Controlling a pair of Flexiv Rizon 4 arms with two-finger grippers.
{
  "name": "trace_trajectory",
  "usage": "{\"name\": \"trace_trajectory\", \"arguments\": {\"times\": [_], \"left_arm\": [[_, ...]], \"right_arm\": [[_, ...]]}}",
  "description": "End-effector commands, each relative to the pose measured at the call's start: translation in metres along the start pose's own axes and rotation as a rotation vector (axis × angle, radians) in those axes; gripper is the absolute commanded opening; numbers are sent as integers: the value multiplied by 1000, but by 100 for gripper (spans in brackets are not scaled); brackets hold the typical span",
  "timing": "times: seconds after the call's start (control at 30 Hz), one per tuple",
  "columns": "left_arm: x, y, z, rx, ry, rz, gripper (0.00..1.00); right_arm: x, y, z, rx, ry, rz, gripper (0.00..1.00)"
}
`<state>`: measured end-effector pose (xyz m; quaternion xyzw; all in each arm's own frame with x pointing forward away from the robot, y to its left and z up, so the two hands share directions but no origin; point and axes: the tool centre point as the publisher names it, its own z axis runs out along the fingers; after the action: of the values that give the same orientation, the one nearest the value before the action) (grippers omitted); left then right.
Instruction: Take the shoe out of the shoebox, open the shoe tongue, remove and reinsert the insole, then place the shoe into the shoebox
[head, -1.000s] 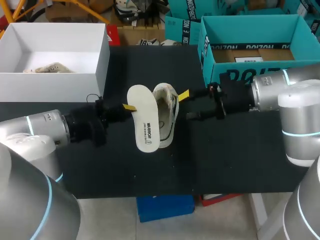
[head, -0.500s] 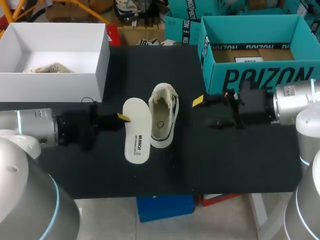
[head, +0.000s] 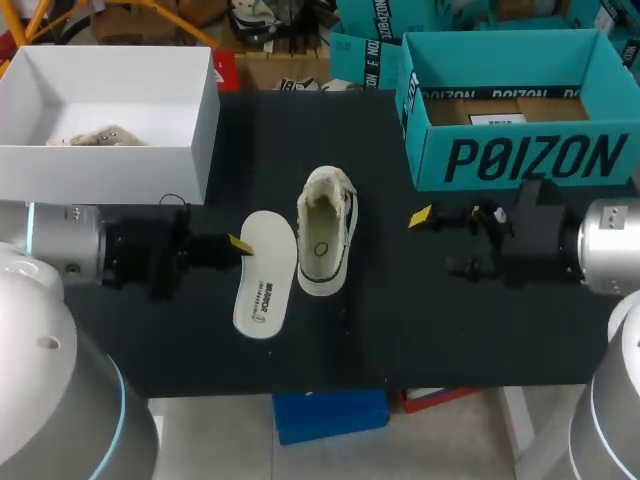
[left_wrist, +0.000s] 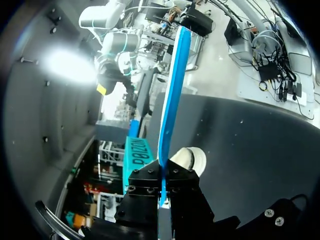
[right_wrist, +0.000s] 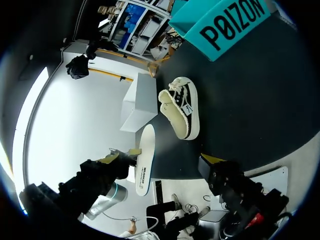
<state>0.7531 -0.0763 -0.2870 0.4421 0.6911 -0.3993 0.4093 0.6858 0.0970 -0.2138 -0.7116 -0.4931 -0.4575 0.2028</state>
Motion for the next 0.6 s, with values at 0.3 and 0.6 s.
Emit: {"name": "trace_trajectory", "arguments": {"times": [0.3,0.6], "left_arm": [[4,-1,6,33,67,-16,0],[2,-2,13,50,73,-19,0]], "right_arm": [[-3,-20,-33,-150,-22,19,100],[-7,-23,-42,-118,-17,23,100]]}}
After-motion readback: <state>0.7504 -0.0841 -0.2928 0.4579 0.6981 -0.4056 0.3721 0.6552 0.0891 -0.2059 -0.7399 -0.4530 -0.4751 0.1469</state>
